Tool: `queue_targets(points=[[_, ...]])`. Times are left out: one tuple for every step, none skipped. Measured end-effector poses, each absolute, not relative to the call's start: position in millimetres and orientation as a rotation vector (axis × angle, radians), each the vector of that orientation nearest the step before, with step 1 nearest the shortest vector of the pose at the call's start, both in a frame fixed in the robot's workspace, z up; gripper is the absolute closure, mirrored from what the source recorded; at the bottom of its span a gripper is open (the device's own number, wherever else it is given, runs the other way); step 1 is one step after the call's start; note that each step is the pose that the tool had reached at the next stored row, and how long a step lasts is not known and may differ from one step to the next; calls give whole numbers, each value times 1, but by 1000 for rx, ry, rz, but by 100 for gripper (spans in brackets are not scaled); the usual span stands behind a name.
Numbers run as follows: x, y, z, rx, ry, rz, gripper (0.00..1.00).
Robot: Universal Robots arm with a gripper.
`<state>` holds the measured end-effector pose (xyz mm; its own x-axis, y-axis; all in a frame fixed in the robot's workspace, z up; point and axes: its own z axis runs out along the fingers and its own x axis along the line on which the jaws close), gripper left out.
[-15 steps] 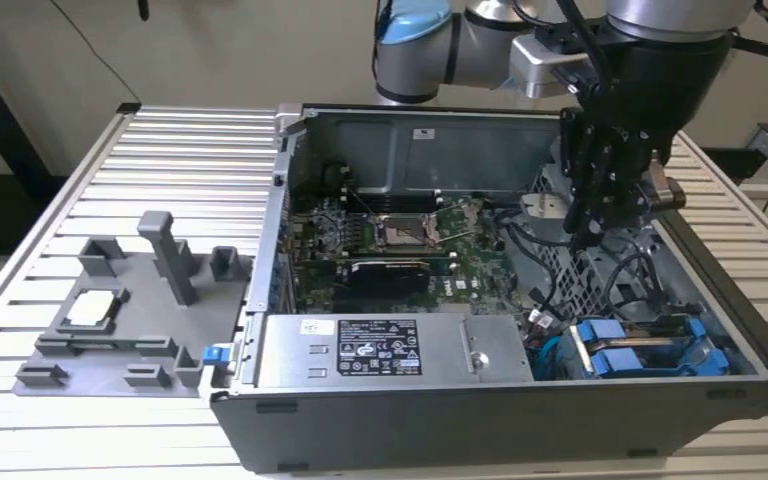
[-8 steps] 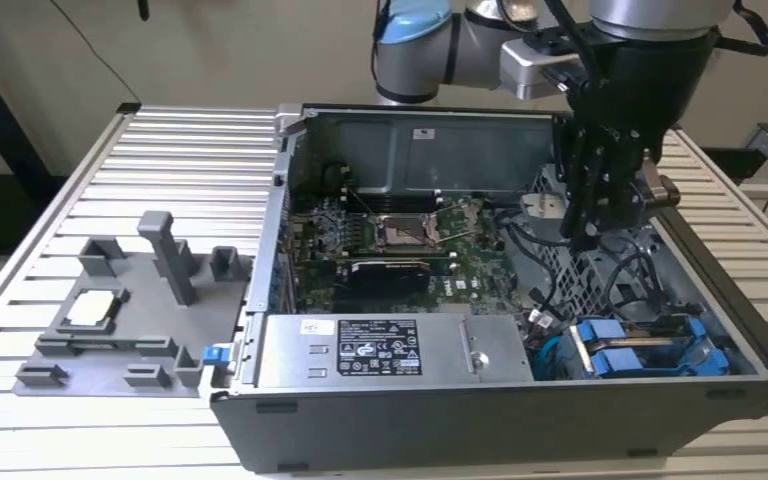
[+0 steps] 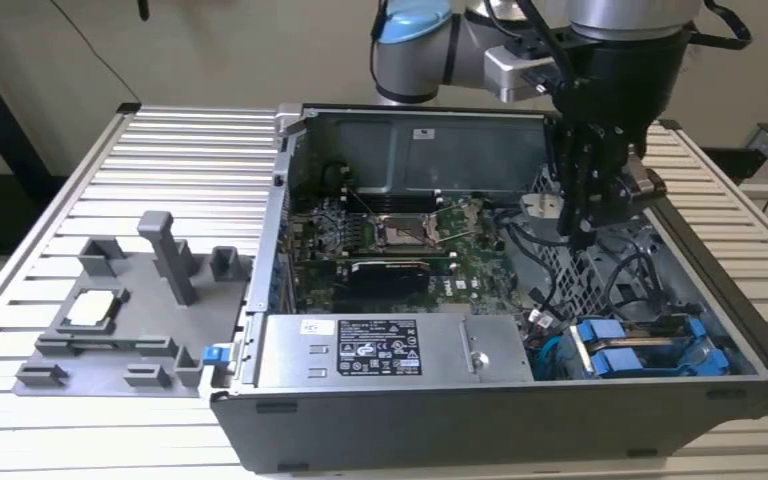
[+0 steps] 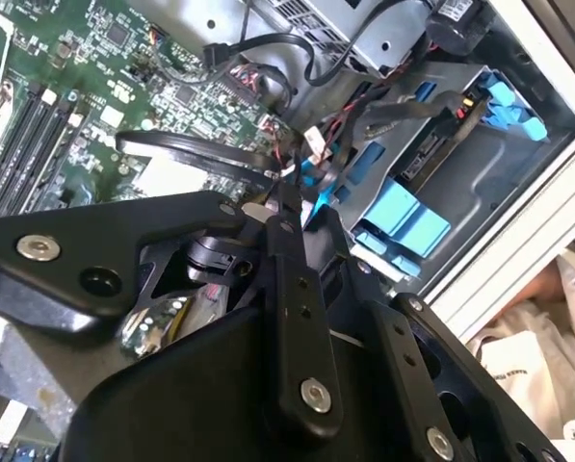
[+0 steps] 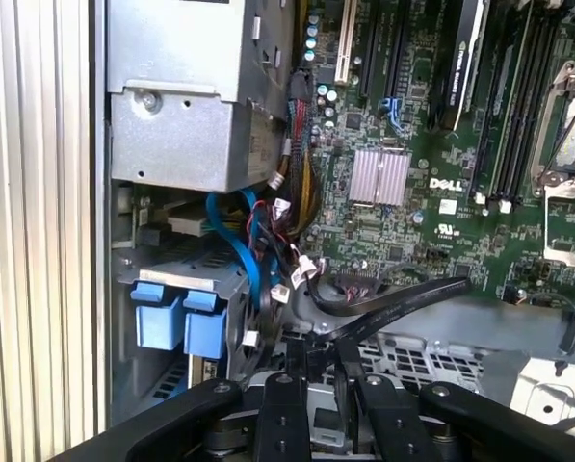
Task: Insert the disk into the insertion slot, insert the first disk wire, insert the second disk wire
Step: 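Insert the first disk wire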
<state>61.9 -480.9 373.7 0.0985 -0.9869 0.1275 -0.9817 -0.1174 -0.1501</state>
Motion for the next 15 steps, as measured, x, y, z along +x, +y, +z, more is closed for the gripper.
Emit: queue_targets(points=[[61, -481, 373, -2305, 2066, -315, 73], [59, -481, 372, -2301, 2062, -324, 73], [58, -481, 371, -2299, 2060, -331, 73], [57, -481, 371, -2299, 2059, -337, 73], [56, -481, 370, -2298, 2059, -344, 73], [55, -481, 370, -2297, 2057, -352, 73], [55, -481, 369, -2295, 2056, -358, 73], [54, -481, 369, -2293, 2054, -363, 73], [54, -481, 368, -2292, 2054, -366, 73], [54, -481, 368, -2291, 2053, -367, 73], [54, -481, 368, -2291, 2053, -367, 73], [54, -481, 368, -2291, 2053, -367, 73], [54, -481, 368, -2291, 2053, -367, 73], [54, -481, 368, -2291, 2053, -367, 73], [54, -481, 368, -2291, 2053, -367, 73]])
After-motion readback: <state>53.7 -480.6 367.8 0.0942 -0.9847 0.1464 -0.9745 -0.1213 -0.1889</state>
